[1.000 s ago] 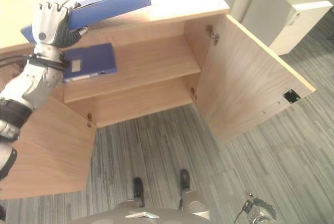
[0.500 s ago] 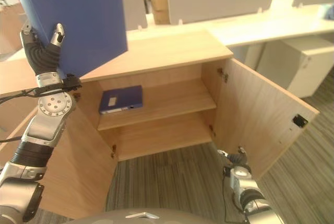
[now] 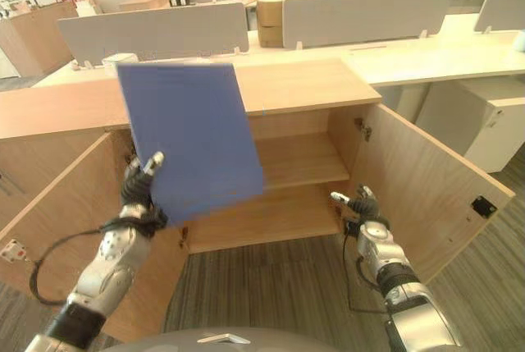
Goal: Put the empty folder in the office cabinet
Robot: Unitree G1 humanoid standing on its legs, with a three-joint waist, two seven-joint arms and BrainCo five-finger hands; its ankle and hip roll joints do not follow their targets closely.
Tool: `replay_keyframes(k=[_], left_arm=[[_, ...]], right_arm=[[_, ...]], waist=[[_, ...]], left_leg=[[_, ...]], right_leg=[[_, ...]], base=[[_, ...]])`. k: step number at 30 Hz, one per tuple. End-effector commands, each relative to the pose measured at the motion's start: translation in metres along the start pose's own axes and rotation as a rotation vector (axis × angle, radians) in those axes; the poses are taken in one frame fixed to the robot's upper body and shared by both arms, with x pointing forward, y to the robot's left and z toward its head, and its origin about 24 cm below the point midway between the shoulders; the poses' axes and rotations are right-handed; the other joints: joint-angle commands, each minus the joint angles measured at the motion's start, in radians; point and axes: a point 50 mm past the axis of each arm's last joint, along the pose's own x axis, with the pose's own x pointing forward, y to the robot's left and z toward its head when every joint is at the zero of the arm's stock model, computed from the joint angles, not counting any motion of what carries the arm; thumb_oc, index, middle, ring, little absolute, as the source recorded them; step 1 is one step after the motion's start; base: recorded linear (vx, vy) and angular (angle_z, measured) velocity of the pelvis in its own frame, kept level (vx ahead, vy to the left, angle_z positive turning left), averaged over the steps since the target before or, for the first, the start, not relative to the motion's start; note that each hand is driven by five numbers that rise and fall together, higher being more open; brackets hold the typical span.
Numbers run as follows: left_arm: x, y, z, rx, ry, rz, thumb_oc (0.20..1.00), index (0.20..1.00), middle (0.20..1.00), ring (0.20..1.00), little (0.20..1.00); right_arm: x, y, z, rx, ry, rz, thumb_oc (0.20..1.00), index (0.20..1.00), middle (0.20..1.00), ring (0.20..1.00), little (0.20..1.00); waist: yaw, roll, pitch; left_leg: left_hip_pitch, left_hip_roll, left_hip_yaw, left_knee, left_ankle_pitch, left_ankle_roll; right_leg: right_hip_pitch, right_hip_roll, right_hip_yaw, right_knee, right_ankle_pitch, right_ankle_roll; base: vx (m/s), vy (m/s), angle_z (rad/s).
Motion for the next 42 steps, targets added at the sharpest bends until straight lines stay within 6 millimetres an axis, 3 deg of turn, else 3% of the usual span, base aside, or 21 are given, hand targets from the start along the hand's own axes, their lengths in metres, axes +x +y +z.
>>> replay_keyframes(k=[1, 2, 9, 14, 15, 18, 20, 23, 31, 42], left_arm=[[0.017, -0.010, 0.044, 0.001, -0.177, -0.136, 0.200, 0.200, 0.200, 0.200, 0.200], [0.009, -0.011, 0.030, -0.042, -0.110, -0.157, 0.200, 0.200, 0.200, 0.200, 0.200], [-0.011, -0.030, 0.002, -0.256, -0.001, -0.209, 0.200, 0.200, 0.200, 0.200, 0.200], [-0.013, -0.034, -0.002, -0.279, 0.020, -0.221, 0.200, 0.200, 0.200, 0.200, 0.200], [-0.016, -0.040, -0.006, -0.304, 0.045, -0.249, 0.200, 0.200, 0.200, 0.200, 0.200], [-0.017, -0.041, -0.007, -0.307, 0.050, -0.254, 0.200, 0.200, 0.200, 0.200, 0.200], [-0.019, -0.046, -0.005, -0.314, 0.049, -0.277, 0.200, 0.200, 0.200, 0.200, 0.200], [-0.019, -0.050, -0.006, -0.301, 0.061, -0.306, 0.200, 0.200, 0.200, 0.200, 0.200], [-0.020, -0.056, -0.010, -0.260, 0.112, -0.360, 0.200, 0.200, 0.200, 0.200, 0.200], [-0.017, -0.060, -0.013, -0.241, 0.130, -0.370, 0.200, 0.200, 0.200, 0.200, 0.200]], right_arm=[[0.011, 0.010, 0.045, 0.047, -0.135, 0.064, 1.000, 1.000, 1.000, 1.000, 1.000], [0.008, 0.014, 0.048, 0.075, -0.149, 0.119, 1.000, 1.000, 1.000, 1.000, 1.000], [-0.005, 0.039, 0.046, 0.159, -0.159, 0.323, 1.000, 1.000, 1.000, 1.000, 1.000], [-0.010, 0.045, 0.043, 0.151, -0.149, 0.378, 1.000, 1.000, 1.000, 1.000, 1.000], [-0.020, 0.060, 0.038, 0.131, -0.127, 0.487, 1.000, 1.000, 1.000, 1.000, 1.000], [-0.023, 0.065, 0.038, 0.117, -0.128, 0.523, 1.000, 1.000, 1.000, 1.000, 1.000], [-0.037, 0.092, 0.032, 0.073, -0.107, 0.683, 1.000, 1.000, 1.000, 1.000, 1.000], [-0.044, 0.107, 0.026, 0.047, -0.079, 0.765, 1.000, 1.000, 1.000, 1.000, 1.000], [-0.052, 0.130, 0.006, 0.027, 0.000, 0.840, 1.000, 1.000, 1.000, 1.000, 1.000], [-0.058, 0.146, -0.011, 0.044, 0.062, 0.862, 1.000, 1.000, 1.000, 1.000, 1.000]], waist=[[0.006, -0.070, 0.020], [0.008, -0.073, 0.026], [0.027, -0.094, 0.034], [0.033, -0.101, 0.036], [0.042, -0.114, 0.037], [0.045, -0.117, 0.037], [0.065, -0.133, 0.041], [0.081, -0.143, 0.046], [0.114, -0.157, 0.054], [0.115, -0.159, 0.054]], left_leg=[[0.012, 0.005, -0.006, 0.002, -0.118, -0.004], [0.006, 0.005, -0.010, 0.002, -0.115, -0.003], [-0.028, 0.004, -0.028, 0.002, -0.108, 0.004], [-0.039, 0.004, -0.033, 0.002, -0.104, 0.005], [-0.049, 0.003, -0.038, 0.002, -0.103, 0.006], [-0.052, 0.002, -0.040, 0.002, -0.103, 0.006], [-0.066, 0.002, -0.050, 0.002, -0.102, 0.007], [-0.077, 0.001, -0.057, 0.002, -0.100, 0.009], [-0.094, -0.009, -0.070, 0.002, -0.100, 0.015], [-0.094, -0.016, -0.072, 0.002, -0.104, 0.020]], right_leg=[[0.026, -0.136, -0.042, 0.019, -0.051, 0.092], [0.019, -0.135, -0.042, 0.020, -0.048, 0.092], [-0.007, -0.133, -0.046, 0.015, -0.039, 0.094], [-0.016, -0.134, -0.048, 0.015, -0.037, 0.096], [-0.023, -0.133, -0.052, 0.013, -0.034, 0.097], [-0.025, -0.133, -0.055, 0.012, -0.034, 0.098], [-0.034, -0.132, -0.062, 0.010, -0.030, 0.101], [-0.039, -0.132, -0.069, 0.009, -0.029, 0.102], [-0.049, -0.144, -0.082, 0.013, -0.023, 0.108], [-0.053, -0.151, -0.081, 0.016, -0.018, 0.109]], base=[[0.00, 0.002, 0.11], [0.00, 0.000, 0.09], [0.00, 0.000, 0.01], [-0.01, 0.004, 0.03], [0.00, 0.017, 0.05], [0.00, 0.011, 0.06], [-0.01, 0.013, 0.10], [-0.01, 0.001, 0.04], [-0.01, 0.008, 0.07], [0.00, 0.003, 0.02]])
